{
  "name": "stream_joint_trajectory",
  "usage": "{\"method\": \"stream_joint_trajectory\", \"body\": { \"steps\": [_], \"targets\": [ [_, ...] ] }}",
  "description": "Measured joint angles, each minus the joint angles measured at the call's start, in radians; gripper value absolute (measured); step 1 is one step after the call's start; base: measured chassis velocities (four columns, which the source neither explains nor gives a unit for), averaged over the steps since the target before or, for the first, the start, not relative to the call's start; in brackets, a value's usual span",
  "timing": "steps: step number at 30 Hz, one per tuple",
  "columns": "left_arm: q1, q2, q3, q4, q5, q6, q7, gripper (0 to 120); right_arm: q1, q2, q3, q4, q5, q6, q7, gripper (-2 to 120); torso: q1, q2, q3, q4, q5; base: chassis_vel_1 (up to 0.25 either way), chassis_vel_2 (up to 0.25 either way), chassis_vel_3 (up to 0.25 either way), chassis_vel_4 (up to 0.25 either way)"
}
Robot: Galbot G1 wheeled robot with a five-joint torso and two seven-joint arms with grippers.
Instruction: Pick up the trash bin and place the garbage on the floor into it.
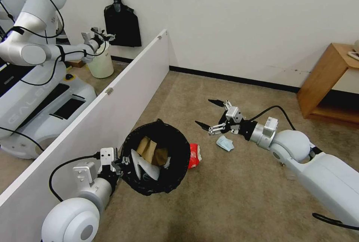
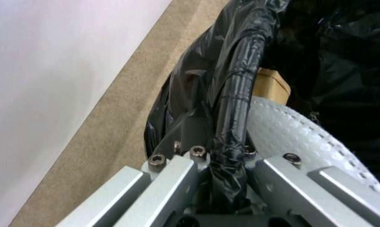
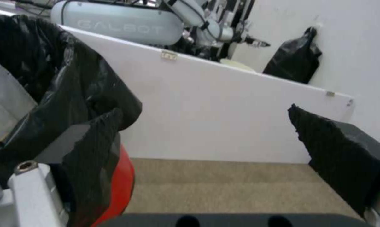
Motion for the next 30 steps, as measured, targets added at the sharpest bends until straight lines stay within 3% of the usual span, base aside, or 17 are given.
{"method": "stream_joint_trajectory", "body": {
  "steps": [9, 30],
  "targets": [
    [0.0, -0.001, 0.0, 0.004, 0.005, -0.003, 0.003, 0, 0.023, 0.003, 0.009, -0.011, 0.018, -0.053, -0.077, 100, 0.0, 0.0, 0.0, -0.0001, -0.0001, 0.0, 0.0, 0.0, 0.0],
    [0.021, -0.022, 0.003, -0.015, 0.038, -0.007, 0.025, 0, 0.006, -0.008, 0.0, 0.0, 0.009, 0.003, -0.039, 100, 0.0, 0.0, 0.0, 0.0, -0.0001, -0.075, 0.083, 0.078, -0.083]
  ]
}}
